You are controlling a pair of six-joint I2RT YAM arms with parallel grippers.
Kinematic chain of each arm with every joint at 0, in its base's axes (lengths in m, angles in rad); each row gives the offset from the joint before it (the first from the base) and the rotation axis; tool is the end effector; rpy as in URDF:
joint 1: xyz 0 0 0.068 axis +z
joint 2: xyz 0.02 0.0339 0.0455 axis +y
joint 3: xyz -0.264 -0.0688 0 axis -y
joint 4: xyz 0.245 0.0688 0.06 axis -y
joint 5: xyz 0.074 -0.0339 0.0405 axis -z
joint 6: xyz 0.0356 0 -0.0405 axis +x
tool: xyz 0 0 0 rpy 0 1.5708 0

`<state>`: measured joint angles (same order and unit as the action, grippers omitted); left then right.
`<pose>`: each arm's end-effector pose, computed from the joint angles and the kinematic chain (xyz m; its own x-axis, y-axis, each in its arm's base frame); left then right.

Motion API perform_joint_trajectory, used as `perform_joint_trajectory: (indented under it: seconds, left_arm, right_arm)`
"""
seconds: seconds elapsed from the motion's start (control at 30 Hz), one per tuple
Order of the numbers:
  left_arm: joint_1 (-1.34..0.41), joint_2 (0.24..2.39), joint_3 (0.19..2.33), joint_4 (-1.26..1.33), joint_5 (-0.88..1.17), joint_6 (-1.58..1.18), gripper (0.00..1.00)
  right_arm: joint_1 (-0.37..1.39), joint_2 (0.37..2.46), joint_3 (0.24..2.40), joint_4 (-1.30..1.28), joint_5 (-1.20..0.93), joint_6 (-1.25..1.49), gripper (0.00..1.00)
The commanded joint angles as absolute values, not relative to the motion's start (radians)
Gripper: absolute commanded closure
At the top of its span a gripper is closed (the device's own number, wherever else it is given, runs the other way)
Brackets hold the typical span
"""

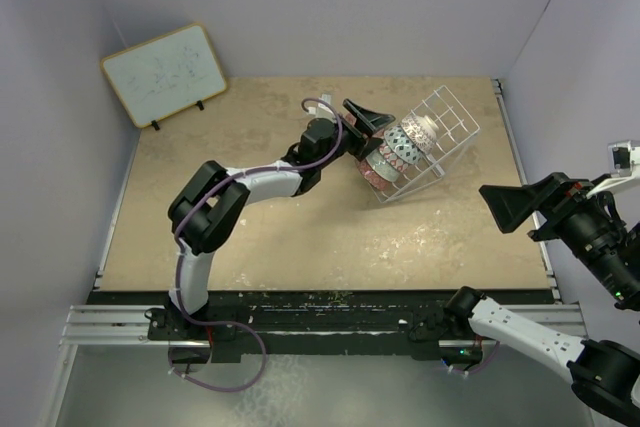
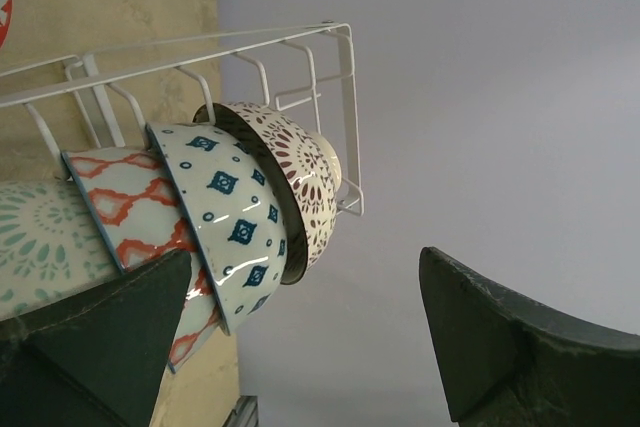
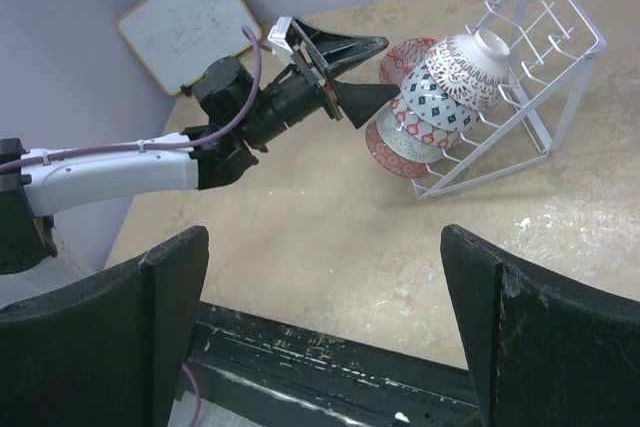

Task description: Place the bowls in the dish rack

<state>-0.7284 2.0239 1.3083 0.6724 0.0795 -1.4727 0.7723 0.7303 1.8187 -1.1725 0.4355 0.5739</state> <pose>0.3483 -0.3145 0.2307 -0.7225 -0.6849 -0.0944 0.0387 0.0963 -0.9946 0.0031 -0.0179 0.5256 -0.2305 0.4626 -0.8561 -0.2458 0.8236 0.5112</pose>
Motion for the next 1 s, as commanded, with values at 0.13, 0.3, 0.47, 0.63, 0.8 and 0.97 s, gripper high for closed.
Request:
perform_joint_trajectory:
  seconds: [0.13, 0.3, 0.47, 0.63, 0.8, 0.97]
  left_arm:
    - [-0.733, 2.064, 1.384, 0.677, 0.107, -1.454, 0.01]
    - [-0.738, 2.08, 1.415, 0.68, 0.109, -1.462, 0.01]
    - [-0.741, 2.09, 1.432, 0.68, 0.111, -1.463, 0.01]
    - [-0.741, 2.089, 1.445, 0.686, 0.11, -1.457, 0.01]
    - [-0.74, 2.1, 1.479, 0.666, 0.126, -1.45, 0.0]
    - [-0.738, 2.078, 1.412, 0.688, 0.12, -1.455, 0.01]
  right_arm:
    - [0.779, 0.721, 1.822, -1.152, 0.466, 0.584, 0.0]
    - [0.782, 0.72, 1.826, -1.158, 0.47, 0.587, 0.0]
    - [0.782, 0.718, 1.827, -1.161, 0.471, 0.59, 0.0]
    - [0.784, 0.715, 1.83, -1.164, 0.474, 0.595, 0.0]
    - [0.784, 0.709, 1.823, -1.169, 0.475, 0.606, 0.0]
    - [0.784, 0.712, 1.82, -1.166, 0.473, 0.604, 0.0]
